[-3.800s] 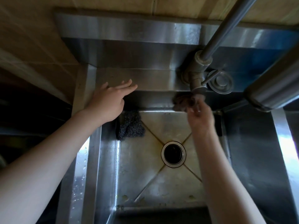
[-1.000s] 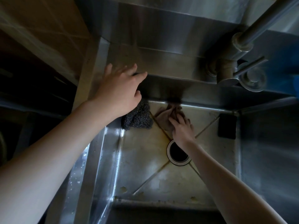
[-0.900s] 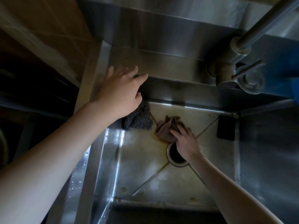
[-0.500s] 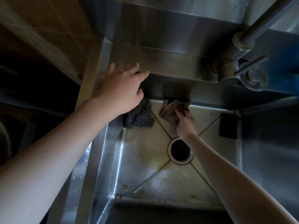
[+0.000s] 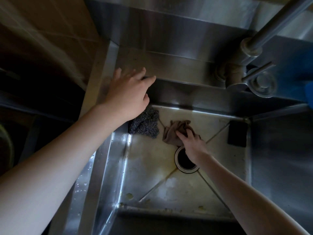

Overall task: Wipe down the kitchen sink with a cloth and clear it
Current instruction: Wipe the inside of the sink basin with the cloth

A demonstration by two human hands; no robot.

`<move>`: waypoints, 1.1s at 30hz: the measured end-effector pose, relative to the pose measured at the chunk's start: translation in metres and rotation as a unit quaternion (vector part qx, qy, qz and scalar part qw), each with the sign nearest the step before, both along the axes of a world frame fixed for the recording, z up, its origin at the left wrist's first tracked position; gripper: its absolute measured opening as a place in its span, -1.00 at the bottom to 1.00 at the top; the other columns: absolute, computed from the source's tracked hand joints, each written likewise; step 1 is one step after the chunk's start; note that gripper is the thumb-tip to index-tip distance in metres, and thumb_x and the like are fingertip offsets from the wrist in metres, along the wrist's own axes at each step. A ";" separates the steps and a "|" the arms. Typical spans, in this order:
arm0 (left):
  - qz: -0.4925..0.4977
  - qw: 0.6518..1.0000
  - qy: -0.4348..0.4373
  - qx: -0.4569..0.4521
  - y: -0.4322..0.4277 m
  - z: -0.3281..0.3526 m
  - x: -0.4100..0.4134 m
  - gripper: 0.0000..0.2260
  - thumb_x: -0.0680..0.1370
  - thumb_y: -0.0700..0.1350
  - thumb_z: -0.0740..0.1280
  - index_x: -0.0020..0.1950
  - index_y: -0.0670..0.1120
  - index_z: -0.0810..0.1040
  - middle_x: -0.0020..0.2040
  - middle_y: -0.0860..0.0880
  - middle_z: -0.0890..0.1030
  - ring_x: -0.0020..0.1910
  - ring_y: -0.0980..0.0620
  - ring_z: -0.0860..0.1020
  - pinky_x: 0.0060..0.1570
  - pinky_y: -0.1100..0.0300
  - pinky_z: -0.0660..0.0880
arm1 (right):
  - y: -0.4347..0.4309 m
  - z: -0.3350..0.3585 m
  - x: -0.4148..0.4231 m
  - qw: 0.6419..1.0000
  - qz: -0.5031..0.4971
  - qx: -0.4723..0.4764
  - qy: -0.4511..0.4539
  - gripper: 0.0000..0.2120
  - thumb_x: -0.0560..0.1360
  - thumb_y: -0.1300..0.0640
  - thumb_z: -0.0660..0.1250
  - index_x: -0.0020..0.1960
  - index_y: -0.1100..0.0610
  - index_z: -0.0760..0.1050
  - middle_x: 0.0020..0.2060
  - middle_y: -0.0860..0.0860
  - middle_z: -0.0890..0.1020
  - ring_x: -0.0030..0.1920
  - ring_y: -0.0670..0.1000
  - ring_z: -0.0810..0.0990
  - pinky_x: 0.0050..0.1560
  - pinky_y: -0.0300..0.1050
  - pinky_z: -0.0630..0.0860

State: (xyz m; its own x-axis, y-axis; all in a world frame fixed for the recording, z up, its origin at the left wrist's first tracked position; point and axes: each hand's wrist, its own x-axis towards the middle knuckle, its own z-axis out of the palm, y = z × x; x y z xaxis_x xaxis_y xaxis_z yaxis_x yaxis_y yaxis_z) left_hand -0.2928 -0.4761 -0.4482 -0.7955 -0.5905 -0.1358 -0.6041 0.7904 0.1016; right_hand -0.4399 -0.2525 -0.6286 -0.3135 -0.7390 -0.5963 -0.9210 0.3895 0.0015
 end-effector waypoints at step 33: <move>-0.033 0.997 0.072 0.008 0.042 0.000 -0.053 -0.68 0.49 -0.17 0.30 0.24 -0.18 0.45 0.17 -0.23 0.56 0.13 -0.24 0.49 0.26 -0.23 0.24 | 0.079 -0.010 -0.046 0.992 -0.009 -0.125 0.007 -0.34 0.15 0.33 0.52 0.22 0.02 0.57 0.21 0.21 0.56 0.15 0.36 0.55 0.17 0.23 0.51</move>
State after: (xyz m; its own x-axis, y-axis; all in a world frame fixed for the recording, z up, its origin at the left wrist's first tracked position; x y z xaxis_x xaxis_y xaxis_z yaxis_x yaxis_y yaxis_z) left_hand -0.3460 -0.4344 -0.4481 -0.8448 -0.5345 -0.0254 -0.5285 0.8259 0.1963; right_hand -0.4860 -0.1740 -0.6382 -0.3347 -0.8579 -0.3898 -0.9148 0.3951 -0.0840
